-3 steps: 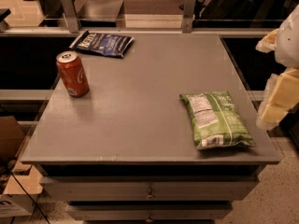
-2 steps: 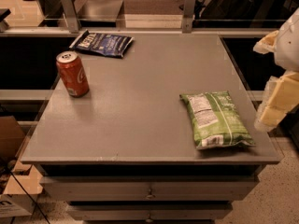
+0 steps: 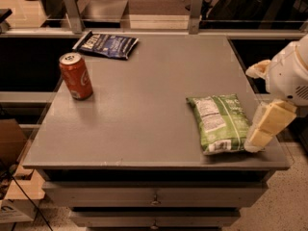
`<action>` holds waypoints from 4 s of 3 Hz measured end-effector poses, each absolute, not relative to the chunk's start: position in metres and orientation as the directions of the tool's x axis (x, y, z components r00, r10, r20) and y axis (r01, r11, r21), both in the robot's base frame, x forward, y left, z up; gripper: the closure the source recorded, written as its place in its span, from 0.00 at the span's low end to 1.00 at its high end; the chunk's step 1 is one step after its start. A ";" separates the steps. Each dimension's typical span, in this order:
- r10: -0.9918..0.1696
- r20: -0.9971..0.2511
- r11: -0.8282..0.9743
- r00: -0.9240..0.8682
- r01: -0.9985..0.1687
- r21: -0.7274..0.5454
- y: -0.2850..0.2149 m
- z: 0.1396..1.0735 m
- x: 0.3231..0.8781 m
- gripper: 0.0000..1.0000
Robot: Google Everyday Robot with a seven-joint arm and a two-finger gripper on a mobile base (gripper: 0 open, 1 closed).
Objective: Move green jalapeno chip bag near blue chip bag
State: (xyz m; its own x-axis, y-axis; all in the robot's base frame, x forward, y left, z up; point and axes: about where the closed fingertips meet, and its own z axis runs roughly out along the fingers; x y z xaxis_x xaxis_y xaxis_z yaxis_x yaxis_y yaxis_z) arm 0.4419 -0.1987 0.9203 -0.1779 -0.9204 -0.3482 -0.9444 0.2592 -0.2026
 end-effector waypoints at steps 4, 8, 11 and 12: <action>-0.887 -0.402 0.280 -0.227 -0.957 -0.077 -0.180 0.852 0.470 0.41; -0.879 -0.468 0.209 -0.086 -0.953 -0.217 -0.147 0.922 0.516 1.00; -0.785 -0.601 0.202 0.148 -0.856 -0.475 -0.083 0.968 0.626 1.00; -0.721 -0.667 0.243 0.190 -0.832 -0.499 -0.066 0.977 0.677 0.84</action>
Offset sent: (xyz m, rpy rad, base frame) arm 0.0278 0.0075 -0.1116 0.0972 0.2038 -0.0613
